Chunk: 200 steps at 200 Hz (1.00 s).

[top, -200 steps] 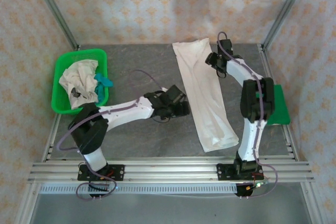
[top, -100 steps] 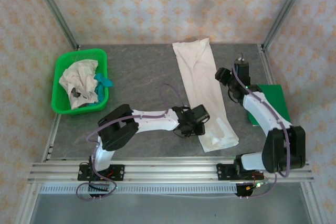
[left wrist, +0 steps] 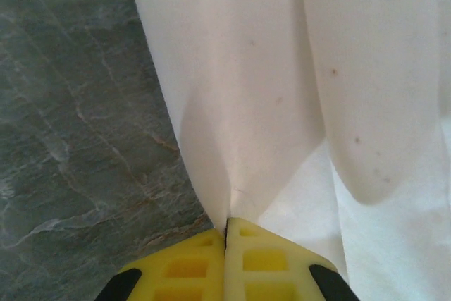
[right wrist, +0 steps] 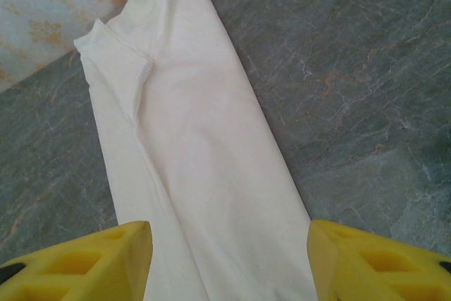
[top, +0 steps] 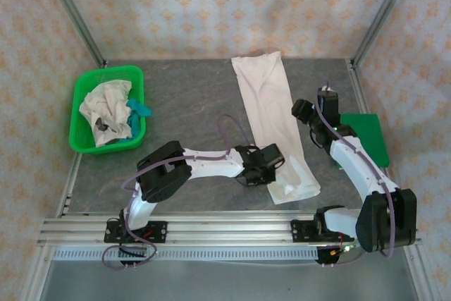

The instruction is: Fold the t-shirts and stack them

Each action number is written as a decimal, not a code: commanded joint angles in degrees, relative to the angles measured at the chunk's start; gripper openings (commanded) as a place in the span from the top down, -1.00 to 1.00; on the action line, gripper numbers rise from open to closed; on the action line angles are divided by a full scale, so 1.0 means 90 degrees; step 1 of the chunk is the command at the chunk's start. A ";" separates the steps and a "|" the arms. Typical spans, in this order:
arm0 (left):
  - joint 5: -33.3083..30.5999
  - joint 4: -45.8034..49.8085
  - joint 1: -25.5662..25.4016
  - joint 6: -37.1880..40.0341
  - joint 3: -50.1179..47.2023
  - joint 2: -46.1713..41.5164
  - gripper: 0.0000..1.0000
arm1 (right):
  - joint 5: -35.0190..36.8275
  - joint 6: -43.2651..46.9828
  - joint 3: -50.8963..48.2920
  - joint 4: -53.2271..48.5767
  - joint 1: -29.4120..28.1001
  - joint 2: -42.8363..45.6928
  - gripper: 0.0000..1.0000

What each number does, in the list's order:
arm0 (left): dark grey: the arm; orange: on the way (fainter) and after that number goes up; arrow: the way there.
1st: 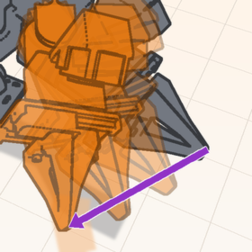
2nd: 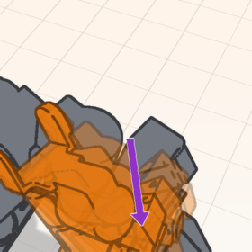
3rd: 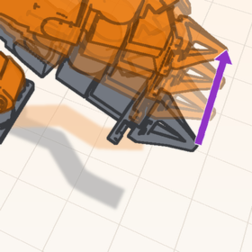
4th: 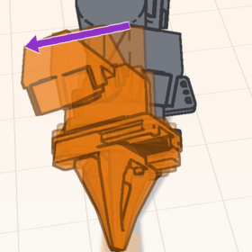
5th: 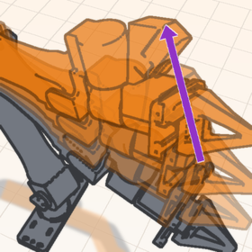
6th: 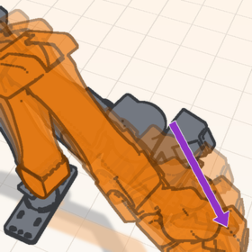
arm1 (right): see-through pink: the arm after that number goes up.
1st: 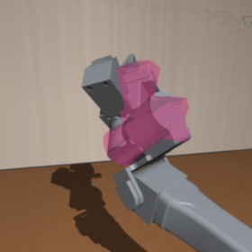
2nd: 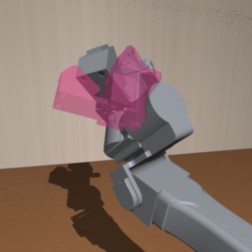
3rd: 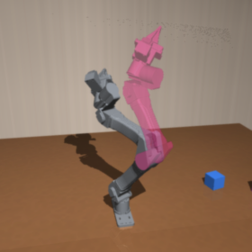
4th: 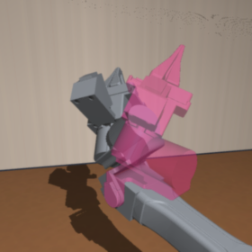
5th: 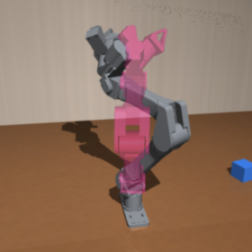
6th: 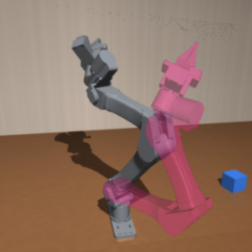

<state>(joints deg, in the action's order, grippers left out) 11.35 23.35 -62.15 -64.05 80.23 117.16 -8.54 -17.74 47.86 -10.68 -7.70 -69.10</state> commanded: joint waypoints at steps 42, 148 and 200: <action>-0.0584 0.0552 0.0457 0.0529 -0.0750 -0.0818 1.00 | -0.0688 0.0355 0.0106 0.0030 -0.0035 -0.0594 -0.20; -0.0273 0.0474 0.0967 0.1224 -0.1911 -0.1487 1.00 | -0.0766 0.0428 0.2144 0.0288 -0.0564 -0.4539 0.23; -0.0363 0.0644 0.1517 0.1616 -0.2527 -0.2059 1.00 | -0.0717 0.0387 0.2941 0.0058 -0.0908 -0.5366 0.28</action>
<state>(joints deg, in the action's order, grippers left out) 9.85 25.74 -50.30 -52.69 59.94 101.69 -15.66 -14.28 71.88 -8.16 -14.20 -114.17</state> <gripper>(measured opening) 0.038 0.360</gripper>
